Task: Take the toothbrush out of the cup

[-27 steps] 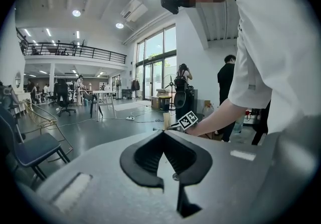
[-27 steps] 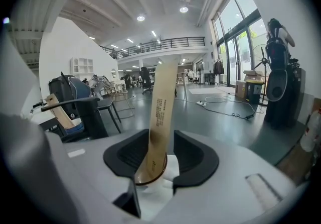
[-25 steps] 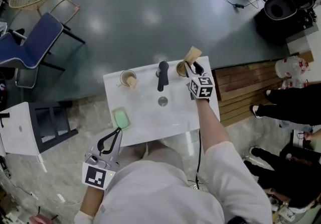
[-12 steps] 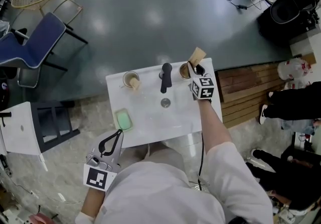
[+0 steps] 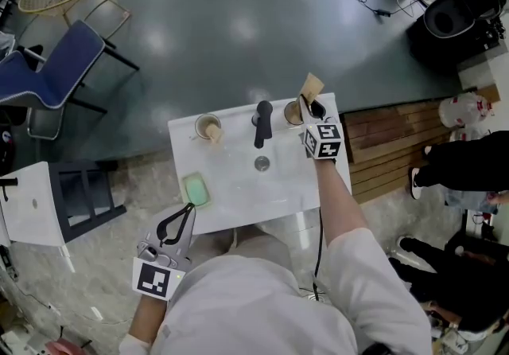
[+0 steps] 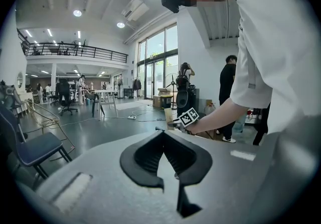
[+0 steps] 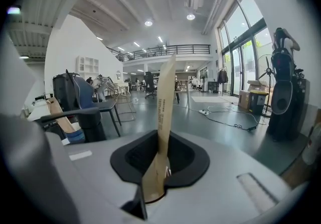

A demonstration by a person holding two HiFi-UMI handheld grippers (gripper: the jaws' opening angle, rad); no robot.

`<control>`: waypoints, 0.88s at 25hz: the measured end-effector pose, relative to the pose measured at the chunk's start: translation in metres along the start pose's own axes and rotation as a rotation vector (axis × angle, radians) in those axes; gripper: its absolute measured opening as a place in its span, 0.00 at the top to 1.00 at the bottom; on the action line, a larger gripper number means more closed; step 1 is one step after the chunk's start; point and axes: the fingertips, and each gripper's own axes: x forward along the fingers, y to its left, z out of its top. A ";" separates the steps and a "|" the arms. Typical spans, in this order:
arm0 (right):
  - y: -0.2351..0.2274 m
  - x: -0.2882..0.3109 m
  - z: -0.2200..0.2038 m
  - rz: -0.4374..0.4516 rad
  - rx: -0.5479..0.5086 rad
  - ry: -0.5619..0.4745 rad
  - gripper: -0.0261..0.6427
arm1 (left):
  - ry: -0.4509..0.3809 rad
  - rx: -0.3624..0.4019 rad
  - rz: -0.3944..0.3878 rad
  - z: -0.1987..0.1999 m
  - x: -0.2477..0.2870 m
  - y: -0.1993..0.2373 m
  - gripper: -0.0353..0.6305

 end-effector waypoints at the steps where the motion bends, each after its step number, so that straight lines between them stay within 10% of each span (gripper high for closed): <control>1: 0.000 -0.001 0.003 0.001 -0.003 -0.008 0.90 | 0.000 0.000 -0.001 -0.001 0.000 0.000 0.94; 22: 0.018 -0.058 0.073 0.009 -0.045 -0.166 0.90 | -0.041 0.001 -0.058 0.004 0.024 0.001 0.94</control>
